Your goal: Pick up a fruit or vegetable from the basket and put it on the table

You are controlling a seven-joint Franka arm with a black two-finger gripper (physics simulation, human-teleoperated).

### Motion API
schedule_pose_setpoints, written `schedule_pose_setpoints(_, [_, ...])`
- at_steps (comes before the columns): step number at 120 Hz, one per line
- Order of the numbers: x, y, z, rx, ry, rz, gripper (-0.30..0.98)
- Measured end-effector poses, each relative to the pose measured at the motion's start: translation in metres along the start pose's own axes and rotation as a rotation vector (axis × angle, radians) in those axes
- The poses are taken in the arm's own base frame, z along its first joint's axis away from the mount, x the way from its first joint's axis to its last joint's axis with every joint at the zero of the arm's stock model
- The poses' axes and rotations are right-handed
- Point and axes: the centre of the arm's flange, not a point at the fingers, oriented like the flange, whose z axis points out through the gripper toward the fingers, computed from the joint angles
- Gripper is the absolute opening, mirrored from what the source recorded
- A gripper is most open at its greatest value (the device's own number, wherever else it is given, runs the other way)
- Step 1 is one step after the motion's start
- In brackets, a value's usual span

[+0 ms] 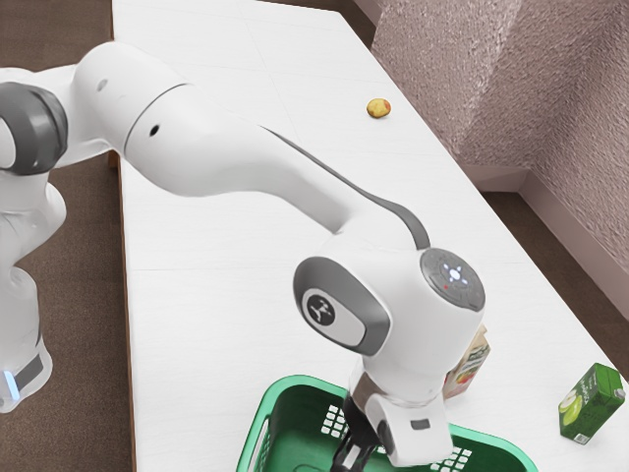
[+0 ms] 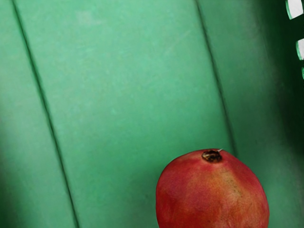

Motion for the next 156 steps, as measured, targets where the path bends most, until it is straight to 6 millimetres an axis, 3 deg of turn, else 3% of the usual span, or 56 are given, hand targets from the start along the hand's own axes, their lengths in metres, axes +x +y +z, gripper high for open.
schedule_pose_setpoints(85, [0.006,0.014,0.025,-0.005,-0.035,0.022,0.69])
schedule_pose_setpoints(156, [0.012,0.011,0.055,-0.01,-0.081,0.017,0.69])
